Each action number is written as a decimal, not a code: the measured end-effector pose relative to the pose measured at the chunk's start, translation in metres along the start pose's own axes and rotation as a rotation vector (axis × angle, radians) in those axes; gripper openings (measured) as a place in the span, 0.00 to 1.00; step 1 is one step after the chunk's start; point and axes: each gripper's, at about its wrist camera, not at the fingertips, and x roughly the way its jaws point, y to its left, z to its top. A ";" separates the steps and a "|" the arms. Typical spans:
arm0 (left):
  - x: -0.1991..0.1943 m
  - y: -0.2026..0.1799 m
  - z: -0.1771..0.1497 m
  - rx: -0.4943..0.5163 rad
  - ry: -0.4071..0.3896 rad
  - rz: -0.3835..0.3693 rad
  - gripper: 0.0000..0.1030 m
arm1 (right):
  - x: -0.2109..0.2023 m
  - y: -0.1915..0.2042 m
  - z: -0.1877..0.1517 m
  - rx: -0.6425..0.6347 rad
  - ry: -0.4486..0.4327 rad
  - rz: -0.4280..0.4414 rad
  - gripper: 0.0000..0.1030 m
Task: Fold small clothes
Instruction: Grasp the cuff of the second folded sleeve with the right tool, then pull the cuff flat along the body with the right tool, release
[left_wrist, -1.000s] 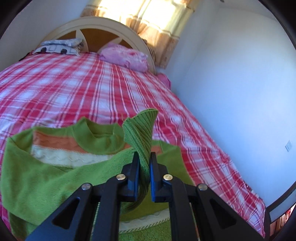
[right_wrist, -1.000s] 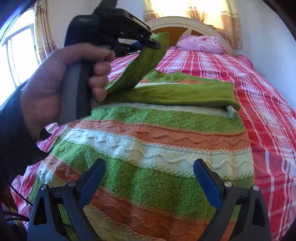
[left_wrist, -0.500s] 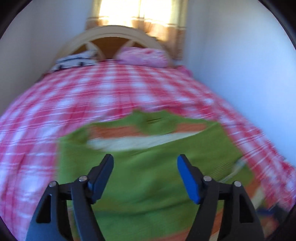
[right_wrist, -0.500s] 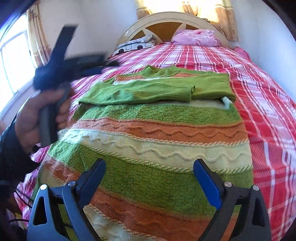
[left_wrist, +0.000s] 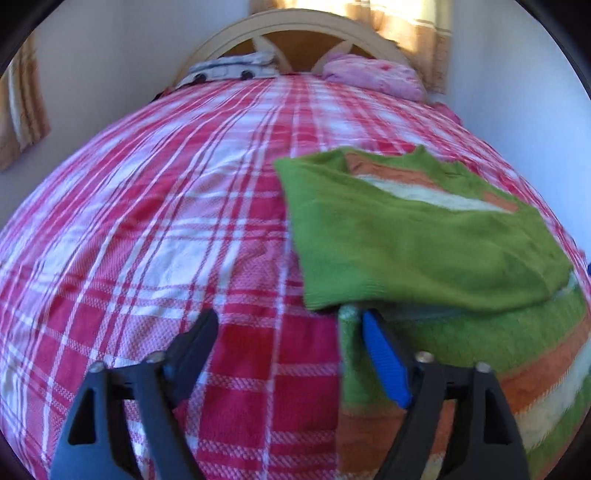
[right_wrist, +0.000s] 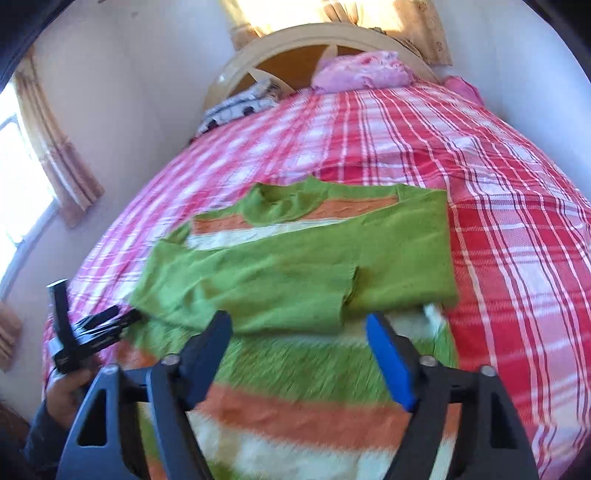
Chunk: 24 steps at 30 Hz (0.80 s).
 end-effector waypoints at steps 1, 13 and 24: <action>0.003 0.002 -0.001 -0.014 0.012 0.003 0.89 | 0.008 -0.001 0.003 -0.001 0.018 -0.001 0.63; 0.007 0.020 -0.004 -0.100 0.012 0.022 1.00 | 0.015 0.001 0.007 -0.053 -0.029 -0.025 0.07; 0.008 0.016 -0.004 -0.079 0.016 0.050 1.00 | 0.008 -0.019 0.019 -0.068 -0.082 -0.179 0.07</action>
